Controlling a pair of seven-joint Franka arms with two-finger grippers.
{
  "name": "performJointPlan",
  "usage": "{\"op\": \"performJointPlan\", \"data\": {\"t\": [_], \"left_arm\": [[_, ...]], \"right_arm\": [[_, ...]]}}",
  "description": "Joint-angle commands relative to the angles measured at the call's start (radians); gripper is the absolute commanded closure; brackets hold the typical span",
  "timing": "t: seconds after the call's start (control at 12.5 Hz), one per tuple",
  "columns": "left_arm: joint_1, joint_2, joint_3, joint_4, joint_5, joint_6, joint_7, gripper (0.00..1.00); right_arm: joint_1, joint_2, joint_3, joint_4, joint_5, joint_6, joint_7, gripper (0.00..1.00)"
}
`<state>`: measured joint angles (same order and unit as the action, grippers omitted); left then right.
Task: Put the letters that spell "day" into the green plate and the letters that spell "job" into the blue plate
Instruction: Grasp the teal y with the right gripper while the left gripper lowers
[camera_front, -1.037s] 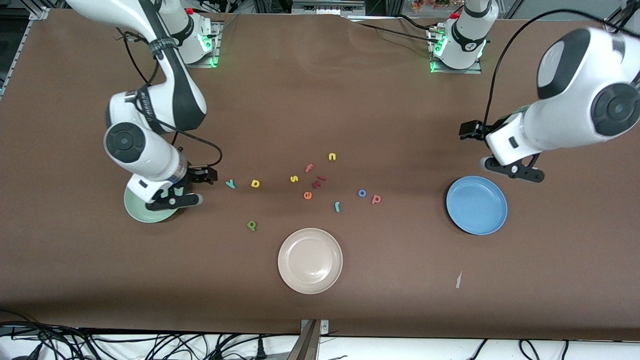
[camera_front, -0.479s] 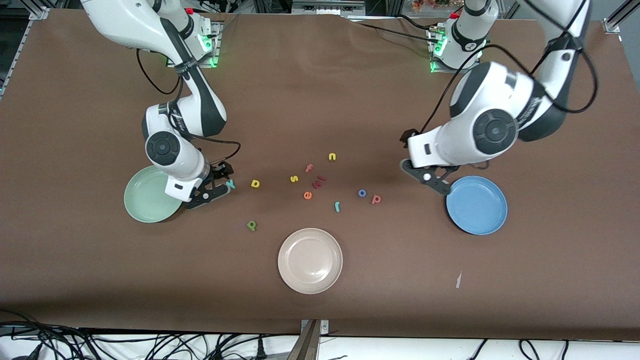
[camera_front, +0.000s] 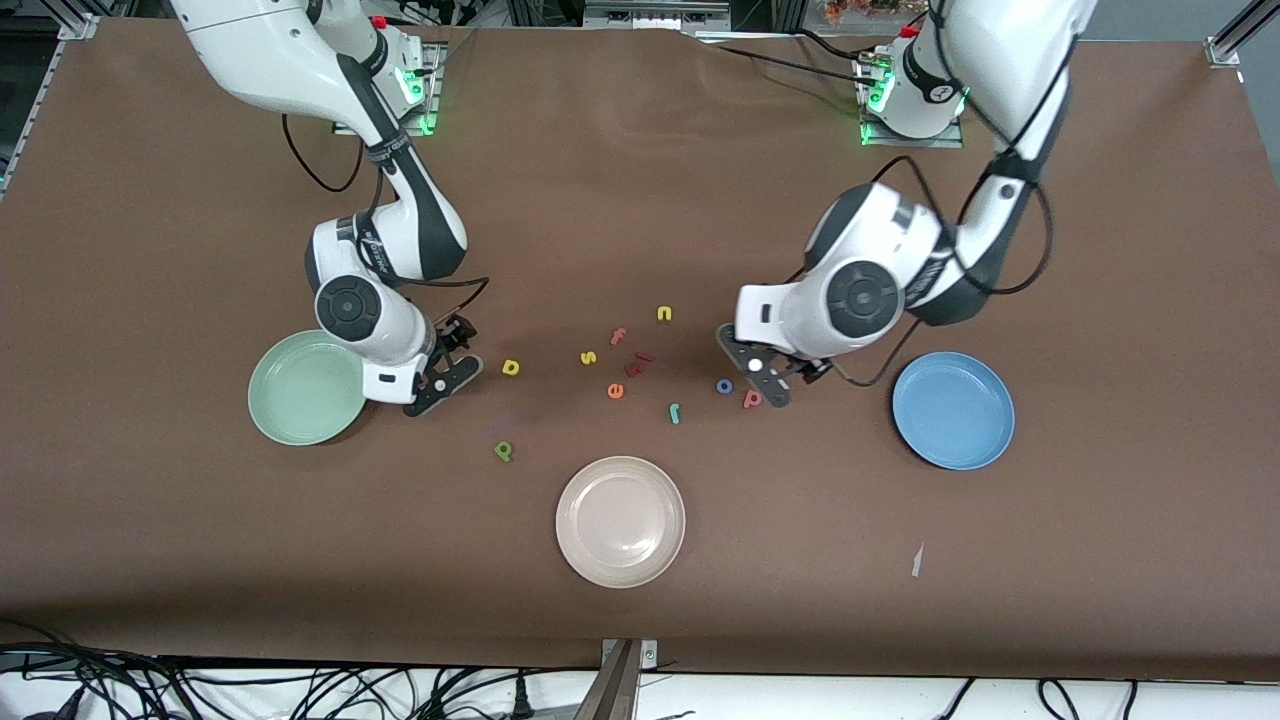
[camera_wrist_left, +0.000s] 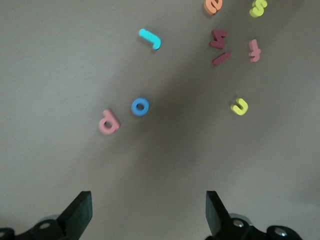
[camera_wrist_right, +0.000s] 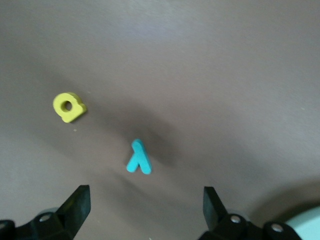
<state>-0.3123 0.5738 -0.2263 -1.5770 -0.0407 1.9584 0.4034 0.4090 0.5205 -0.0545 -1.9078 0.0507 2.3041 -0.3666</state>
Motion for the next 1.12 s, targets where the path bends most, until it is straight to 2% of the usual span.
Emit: {"op": "performJointPlan", "data": {"t": [0.0,0.16,0.32,0.4,0.48,0.64,0.8,1.04], "left_arm": [[-0.014,0.061,0.004,0.017,0.065,0.046,0.044,0.00],[-0.025,0.092,0.004,0.017,0.106,0.085,0.118,0.00],[-0.054,0.118,0.004,0.012,0.154,0.157,0.124,0.01],[-0.056,0.120,0.004,0.012,0.172,0.168,0.129,0.03],[-0.057,0.124,0.004,0.012,0.201,0.168,0.164,0.10],[-0.059,0.139,0.004,0.011,0.266,0.180,0.235,0.19],[-0.059,0.164,0.004,0.011,0.347,0.223,0.241,0.22],[-0.050,0.175,0.004,0.009,0.386,0.264,0.299,0.29]], "right_arm": [[-0.003,0.000,0.010,-0.088,0.020,0.142,-0.028,0.00],[-0.003,0.000,0.019,-0.129,0.020,0.196,-0.029,0.02],[-0.003,0.000,0.021,-0.129,0.018,0.199,-0.037,0.13],[0.001,0.000,0.021,-0.129,0.015,0.199,-0.038,0.22],[0.001,0.004,0.021,-0.126,0.014,0.201,-0.040,0.28],[0.001,0.021,0.021,-0.123,0.012,0.231,-0.043,0.31],[0.001,0.038,0.021,-0.120,0.011,0.262,-0.051,0.34],[-0.001,0.039,0.021,-0.116,0.011,0.265,-0.068,0.39]]}}
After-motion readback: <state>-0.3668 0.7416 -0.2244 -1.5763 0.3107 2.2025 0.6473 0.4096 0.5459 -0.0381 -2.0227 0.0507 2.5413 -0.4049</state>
